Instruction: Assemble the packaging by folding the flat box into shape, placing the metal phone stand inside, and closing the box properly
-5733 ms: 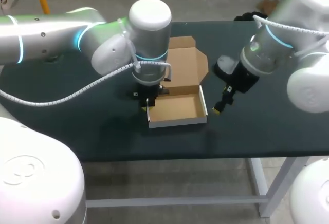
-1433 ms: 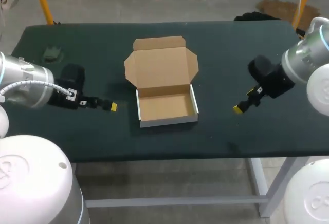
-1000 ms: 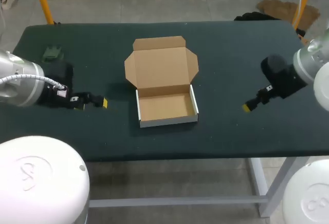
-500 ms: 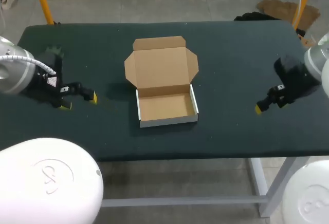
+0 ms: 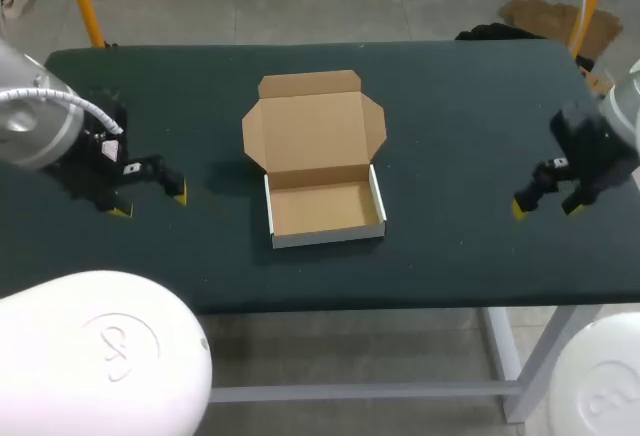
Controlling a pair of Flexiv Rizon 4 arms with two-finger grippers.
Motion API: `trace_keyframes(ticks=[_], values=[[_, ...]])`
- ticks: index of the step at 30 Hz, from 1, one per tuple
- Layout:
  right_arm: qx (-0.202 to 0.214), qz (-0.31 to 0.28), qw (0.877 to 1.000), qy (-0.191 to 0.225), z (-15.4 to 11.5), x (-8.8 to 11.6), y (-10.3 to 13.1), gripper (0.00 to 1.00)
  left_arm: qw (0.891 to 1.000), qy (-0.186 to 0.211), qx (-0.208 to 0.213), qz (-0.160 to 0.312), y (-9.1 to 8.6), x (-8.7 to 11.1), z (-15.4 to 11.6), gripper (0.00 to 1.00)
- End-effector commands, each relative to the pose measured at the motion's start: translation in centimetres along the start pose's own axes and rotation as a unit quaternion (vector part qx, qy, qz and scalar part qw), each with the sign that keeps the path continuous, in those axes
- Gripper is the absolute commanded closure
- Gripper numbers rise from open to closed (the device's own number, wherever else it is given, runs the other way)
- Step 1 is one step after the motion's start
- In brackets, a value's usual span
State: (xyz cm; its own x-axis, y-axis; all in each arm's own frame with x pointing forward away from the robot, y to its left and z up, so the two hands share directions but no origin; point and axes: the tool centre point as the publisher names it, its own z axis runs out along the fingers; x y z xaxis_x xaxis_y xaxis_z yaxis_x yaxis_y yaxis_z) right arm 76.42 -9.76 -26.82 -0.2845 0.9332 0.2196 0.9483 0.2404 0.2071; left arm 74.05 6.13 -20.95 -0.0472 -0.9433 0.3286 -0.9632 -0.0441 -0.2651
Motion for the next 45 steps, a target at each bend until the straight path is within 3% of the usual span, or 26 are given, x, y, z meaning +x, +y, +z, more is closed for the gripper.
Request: trace_keyframes(ticks=[1, 10, 29, 45], values=[[-0.002, 0.012, 1.000, -0.015, -0.2, 0.2, 0.1, 0.00, 0.999, -0.033, -0.005, -0.005, -0.3, 0.2, 0.0, 0.00], [-0.004, 0.048, 0.998, -0.044, -0.9, 0.0, 0.7, 0.00, 0.999, -0.045, -0.011, -0.013, 0.0, -0.2, 0.0, 0.00], [-0.007, 0.060, 0.997, -0.038, -0.8, -0.3, 1.1, 0.00, 0.998, -0.049, -0.008, -0.031, -0.2, -1.0, 0.4, 0.00], [-0.007, 0.060, 0.997, -0.038, -0.8, -0.3, 1.1, 0.00, 0.997, -0.069, -0.008, -0.033, -2.4, -3.2, 2.6, 0.00]])
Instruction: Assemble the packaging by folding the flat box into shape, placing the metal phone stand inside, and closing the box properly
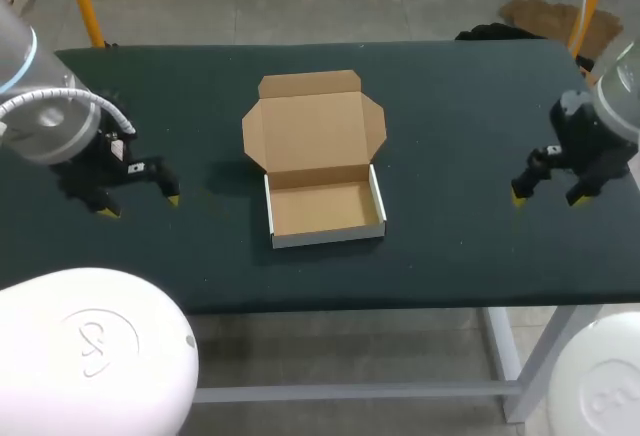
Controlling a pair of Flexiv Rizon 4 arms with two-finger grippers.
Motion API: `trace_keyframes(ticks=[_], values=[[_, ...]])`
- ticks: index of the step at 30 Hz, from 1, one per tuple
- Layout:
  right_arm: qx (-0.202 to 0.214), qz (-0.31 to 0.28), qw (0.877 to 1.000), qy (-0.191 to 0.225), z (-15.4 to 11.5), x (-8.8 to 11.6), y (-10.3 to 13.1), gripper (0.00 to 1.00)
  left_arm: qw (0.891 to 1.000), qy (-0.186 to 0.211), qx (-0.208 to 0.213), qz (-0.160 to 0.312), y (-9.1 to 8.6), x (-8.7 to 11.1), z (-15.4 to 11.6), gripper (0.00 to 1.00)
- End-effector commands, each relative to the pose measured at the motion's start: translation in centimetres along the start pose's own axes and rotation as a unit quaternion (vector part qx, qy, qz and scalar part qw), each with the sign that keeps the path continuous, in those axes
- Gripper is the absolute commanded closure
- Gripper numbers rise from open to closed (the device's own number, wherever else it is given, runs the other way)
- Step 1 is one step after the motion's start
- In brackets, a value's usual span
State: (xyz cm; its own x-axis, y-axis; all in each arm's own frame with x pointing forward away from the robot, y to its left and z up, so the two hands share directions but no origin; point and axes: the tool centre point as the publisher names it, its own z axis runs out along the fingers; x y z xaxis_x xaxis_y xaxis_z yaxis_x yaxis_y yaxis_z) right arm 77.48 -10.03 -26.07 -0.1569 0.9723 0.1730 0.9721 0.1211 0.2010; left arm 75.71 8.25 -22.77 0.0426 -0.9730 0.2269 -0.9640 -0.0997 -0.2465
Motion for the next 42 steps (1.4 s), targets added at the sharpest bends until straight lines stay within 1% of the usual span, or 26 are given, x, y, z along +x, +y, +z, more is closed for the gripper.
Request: trace_keyframes(ticks=[1, 8, 11, 37, 42], values=[[0.002, 0.000, 1.000, -0.001, -0.2, 0.0, 0.0, 0.00, 1.000, -0.009, -0.007, -0.005, -1.4, -0.5, 1.5, 0.00], [0.002, 0.000, 1.000, -0.001, -0.2, 0.0, 0.0, 0.00, 1.000, -0.018, -0.013, -0.011, -2.9, -2.0, 2.3, 0.00], [0.002, 0.000, 1.000, -0.001, -0.2, 0.0, 0.0, 0.00, 0.999, -0.029, -0.019, -0.018, -3.4, -2.7, 2.6, 0.00], [0.002, 0.000, 1.000, -0.001, -0.2, 0.0, 0.0, 0.00, 0.999, -0.029, -0.019, -0.018, -3.4, -2.7, 2.6, 0.00], [0.002, 0.000, 1.000, -0.001, -0.2, 0.0, 0.0, 0.00, 0.999, -0.037, -0.017, -0.001, -3.8, -2.3, 3.8, 0.00]])
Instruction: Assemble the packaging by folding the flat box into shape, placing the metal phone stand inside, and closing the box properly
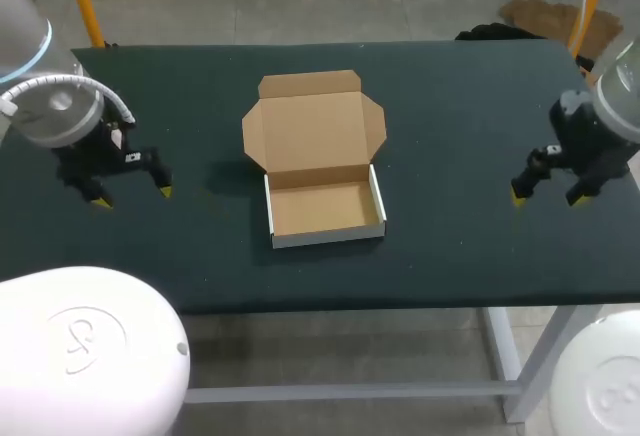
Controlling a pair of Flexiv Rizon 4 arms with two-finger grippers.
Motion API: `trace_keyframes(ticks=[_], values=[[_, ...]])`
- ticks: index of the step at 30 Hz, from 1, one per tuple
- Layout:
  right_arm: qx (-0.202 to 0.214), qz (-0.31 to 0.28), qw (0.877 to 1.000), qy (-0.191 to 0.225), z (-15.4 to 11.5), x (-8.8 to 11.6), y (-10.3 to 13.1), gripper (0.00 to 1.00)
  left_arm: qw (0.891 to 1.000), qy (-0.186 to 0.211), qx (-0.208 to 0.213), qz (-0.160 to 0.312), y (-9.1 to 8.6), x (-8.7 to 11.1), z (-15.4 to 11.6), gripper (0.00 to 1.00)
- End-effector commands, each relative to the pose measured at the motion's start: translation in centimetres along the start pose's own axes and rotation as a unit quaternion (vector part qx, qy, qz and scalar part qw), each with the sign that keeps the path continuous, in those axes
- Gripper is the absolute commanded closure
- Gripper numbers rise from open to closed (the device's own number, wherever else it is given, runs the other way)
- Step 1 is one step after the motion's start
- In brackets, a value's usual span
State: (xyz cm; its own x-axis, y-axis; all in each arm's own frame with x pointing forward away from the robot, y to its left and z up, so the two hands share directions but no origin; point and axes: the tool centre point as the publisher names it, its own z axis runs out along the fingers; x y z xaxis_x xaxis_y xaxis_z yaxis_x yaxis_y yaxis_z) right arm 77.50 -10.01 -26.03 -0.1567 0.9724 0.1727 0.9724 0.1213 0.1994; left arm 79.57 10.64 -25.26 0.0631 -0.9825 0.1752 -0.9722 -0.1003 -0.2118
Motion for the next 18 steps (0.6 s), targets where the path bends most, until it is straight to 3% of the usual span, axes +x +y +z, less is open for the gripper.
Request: trace_keyframes(ticks=[1, 18], values=[[0.001, 0.000, 1.000, -0.001, -0.2, 0.0, -0.1, 0.00, 1.000, -0.021, 0.007, 0.006, -0.6, 0.4, 1.0, 0.00], [0.001, 0.000, 1.000, -0.001, -0.2, 0.0, -0.1, 0.00, 0.999, -0.039, 0.004, 0.018, -4.8, -4.4, 5.0, 0.00]])
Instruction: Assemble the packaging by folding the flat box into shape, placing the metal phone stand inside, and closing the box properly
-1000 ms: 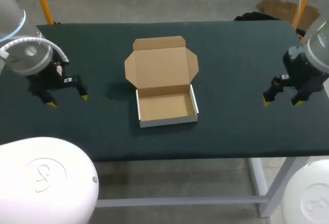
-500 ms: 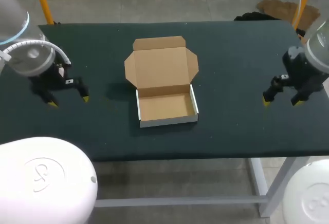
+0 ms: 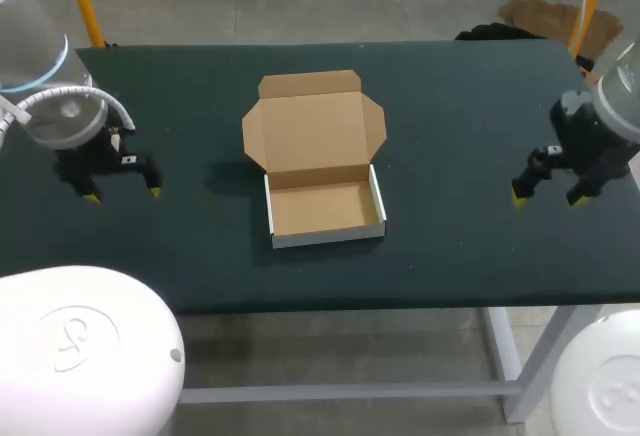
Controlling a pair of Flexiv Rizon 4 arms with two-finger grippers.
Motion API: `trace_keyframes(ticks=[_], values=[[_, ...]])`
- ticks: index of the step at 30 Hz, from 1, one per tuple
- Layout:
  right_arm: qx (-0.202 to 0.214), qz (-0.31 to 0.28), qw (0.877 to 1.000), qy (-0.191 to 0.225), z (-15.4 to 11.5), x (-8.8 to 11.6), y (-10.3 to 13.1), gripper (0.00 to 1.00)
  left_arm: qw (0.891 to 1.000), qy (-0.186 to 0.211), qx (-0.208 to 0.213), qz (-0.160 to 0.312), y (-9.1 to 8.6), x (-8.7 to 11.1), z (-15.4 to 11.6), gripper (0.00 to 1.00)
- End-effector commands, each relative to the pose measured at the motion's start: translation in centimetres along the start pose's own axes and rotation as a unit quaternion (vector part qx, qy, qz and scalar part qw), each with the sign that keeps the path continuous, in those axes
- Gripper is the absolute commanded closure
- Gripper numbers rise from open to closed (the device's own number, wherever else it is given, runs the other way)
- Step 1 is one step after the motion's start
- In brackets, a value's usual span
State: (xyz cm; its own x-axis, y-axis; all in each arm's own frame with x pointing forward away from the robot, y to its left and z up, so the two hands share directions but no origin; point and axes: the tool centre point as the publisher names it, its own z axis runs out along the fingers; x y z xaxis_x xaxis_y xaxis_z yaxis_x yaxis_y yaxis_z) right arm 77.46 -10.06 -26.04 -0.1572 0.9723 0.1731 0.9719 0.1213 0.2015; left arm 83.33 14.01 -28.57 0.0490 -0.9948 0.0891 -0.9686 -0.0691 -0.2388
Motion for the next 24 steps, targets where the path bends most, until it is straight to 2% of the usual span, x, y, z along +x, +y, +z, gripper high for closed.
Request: trace_keyframes(ticks=[1, 24], values=[[0.002, 0.000, 1.000, -0.001, -0.2, 0.0, 0.0, 0.00, 1.000, 0.002, -0.009, 0.003, -1.7, -1.0, 1.9, 0.00], [0.002, 0.000, 1.000, -0.001, -0.2, 0.0, 0.0, 0.00, 0.999, -0.012, -0.027, 0.013, -8.4, -8.1, 8.6, 0.00]])
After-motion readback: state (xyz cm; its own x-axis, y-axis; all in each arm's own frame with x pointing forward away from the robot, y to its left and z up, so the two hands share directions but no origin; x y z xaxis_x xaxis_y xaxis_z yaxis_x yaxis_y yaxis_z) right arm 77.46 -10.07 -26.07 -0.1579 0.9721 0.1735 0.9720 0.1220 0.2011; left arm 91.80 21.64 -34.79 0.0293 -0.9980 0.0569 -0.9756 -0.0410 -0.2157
